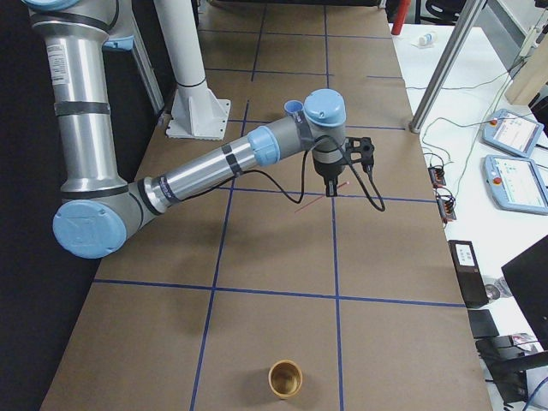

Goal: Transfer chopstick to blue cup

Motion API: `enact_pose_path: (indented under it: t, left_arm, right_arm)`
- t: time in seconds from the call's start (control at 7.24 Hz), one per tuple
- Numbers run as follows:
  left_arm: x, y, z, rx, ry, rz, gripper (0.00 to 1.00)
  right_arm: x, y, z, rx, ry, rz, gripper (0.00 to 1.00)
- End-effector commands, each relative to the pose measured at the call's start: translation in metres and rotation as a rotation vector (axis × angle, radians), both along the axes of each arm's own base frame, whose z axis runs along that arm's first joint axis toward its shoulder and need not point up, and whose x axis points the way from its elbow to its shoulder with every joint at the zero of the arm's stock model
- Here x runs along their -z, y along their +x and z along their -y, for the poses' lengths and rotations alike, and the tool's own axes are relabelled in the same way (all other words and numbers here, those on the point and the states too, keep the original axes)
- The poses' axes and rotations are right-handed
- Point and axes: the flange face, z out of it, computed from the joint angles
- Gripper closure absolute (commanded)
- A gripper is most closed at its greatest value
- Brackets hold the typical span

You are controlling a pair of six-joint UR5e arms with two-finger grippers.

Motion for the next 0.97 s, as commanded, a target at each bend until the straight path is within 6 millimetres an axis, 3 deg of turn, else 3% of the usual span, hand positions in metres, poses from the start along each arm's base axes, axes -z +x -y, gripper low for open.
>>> enact_pose_path:
  t: [0.0,0.28,0.41,0.55,0.83]
  left_arm:
    - [0.002,0.000,0.002,-0.001,0.006,0.000,0.00]
    - [0.002,0.000,0.002,-0.001,0.006,0.000,0.00]
    - [0.003,0.000,0.003,0.001,0.008,-0.001,0.00]
    - [0.003,0.001,0.003,0.000,0.006,0.000,0.00]
    - [0.004,0.001,0.003,0.000,0.009,-0.001,0.00]
  right_arm:
    - [0.094,-0.111,0.009,-0.035,-0.095,0.071,1.00]
    - [0.165,-0.215,-0.009,-0.081,-0.162,0.058,1.00]
    - [0.211,-0.258,-0.019,-0.081,-0.180,0.012,1.00]
    - [0.253,-0.285,-0.028,-0.099,-0.213,0.007,1.00]
    - [0.297,-0.317,-0.039,-0.192,-0.268,0.046,1.00]
